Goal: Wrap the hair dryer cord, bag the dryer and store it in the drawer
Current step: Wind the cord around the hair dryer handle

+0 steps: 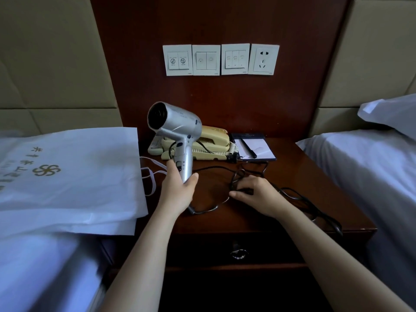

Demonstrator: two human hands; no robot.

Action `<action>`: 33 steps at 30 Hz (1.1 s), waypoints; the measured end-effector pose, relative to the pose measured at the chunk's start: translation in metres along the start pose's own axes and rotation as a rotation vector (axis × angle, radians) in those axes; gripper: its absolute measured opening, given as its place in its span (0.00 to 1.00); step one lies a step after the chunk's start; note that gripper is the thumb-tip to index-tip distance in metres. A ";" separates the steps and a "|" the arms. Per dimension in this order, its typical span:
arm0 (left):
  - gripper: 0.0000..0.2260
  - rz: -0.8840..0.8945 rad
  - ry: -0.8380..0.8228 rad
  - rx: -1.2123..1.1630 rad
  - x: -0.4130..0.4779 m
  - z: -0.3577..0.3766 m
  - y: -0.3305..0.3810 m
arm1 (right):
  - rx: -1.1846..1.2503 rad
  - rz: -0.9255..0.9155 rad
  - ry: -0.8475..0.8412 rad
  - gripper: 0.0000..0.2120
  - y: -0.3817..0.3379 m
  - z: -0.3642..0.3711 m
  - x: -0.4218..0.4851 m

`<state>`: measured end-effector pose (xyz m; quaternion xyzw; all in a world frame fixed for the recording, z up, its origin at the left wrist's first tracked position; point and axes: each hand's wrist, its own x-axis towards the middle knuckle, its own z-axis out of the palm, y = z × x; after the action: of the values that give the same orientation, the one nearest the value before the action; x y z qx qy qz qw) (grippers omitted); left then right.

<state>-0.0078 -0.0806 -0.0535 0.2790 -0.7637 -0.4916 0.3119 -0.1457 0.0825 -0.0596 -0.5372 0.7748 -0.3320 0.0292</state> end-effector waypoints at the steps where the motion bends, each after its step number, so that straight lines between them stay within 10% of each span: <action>1: 0.17 0.003 0.009 0.043 0.001 0.000 0.000 | 0.035 -0.003 0.017 0.07 0.001 -0.003 0.001; 15: 0.19 0.046 -0.028 0.284 0.001 -0.018 0.003 | 0.088 0.106 0.577 0.21 0.023 -0.060 -0.008; 33: 0.15 -0.217 -0.697 0.072 -0.049 0.003 0.042 | 0.122 0.051 0.735 0.24 0.001 -0.055 0.010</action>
<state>0.0167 -0.0283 -0.0254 0.1851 -0.8069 -0.5601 -0.0312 -0.1724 0.1006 -0.0144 -0.3598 0.7255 -0.5475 -0.2108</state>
